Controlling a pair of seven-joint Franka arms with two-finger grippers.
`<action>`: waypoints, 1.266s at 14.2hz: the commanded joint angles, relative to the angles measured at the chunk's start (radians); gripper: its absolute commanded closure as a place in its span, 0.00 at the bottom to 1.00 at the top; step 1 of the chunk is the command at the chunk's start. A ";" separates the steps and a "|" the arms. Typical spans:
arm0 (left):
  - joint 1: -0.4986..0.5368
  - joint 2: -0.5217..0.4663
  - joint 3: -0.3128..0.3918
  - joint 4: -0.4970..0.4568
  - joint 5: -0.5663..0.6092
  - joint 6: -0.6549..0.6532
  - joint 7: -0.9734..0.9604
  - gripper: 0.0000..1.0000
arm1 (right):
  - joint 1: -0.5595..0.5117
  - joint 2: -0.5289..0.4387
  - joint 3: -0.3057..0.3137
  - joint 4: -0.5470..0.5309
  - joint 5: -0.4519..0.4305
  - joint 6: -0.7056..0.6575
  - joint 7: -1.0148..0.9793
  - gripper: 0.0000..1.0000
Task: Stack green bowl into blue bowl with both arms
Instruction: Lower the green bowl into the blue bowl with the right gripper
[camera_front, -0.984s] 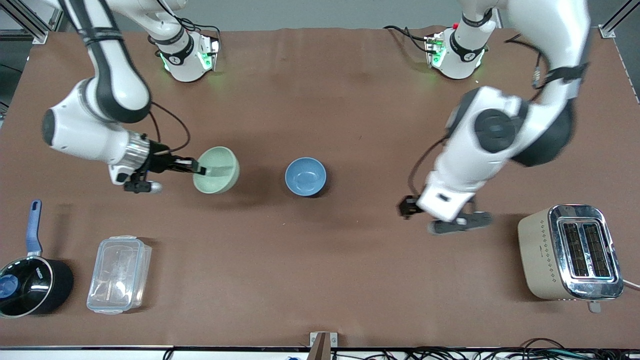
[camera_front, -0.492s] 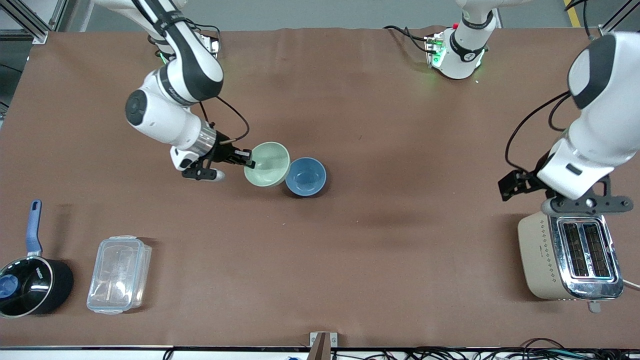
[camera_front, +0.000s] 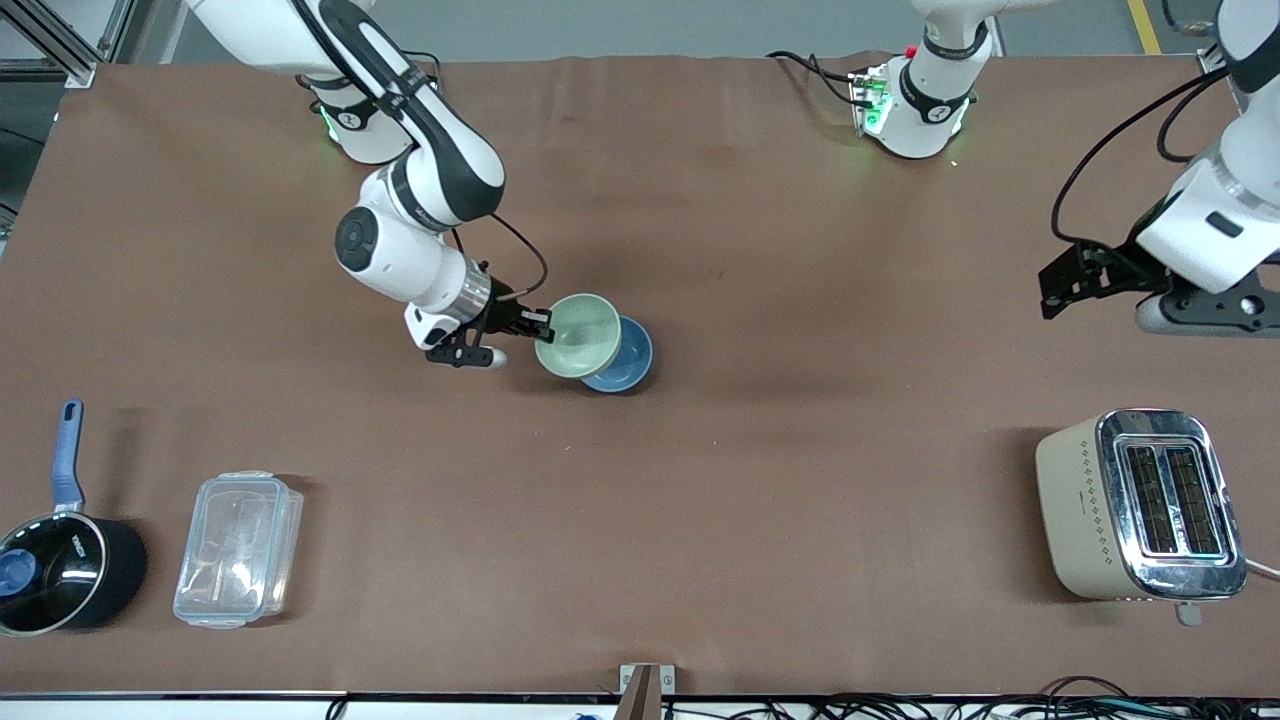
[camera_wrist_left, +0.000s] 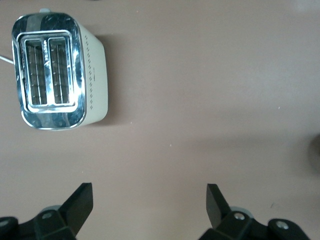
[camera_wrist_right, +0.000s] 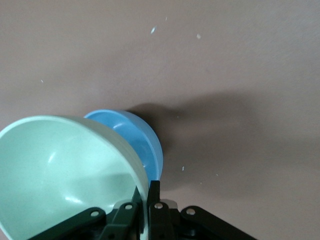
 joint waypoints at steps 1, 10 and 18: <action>-0.076 -0.108 0.123 -0.103 -0.051 -0.040 0.035 0.00 | 0.010 0.032 0.007 0.030 -0.048 0.007 0.031 0.98; -0.078 -0.113 0.128 -0.112 -0.068 -0.054 0.034 0.00 | 0.042 0.121 0.007 0.057 -0.069 0.114 0.034 0.93; -0.075 -0.145 0.122 -0.120 -0.067 -0.050 0.049 0.00 | 0.040 0.101 0.008 0.056 -0.069 0.100 0.092 0.16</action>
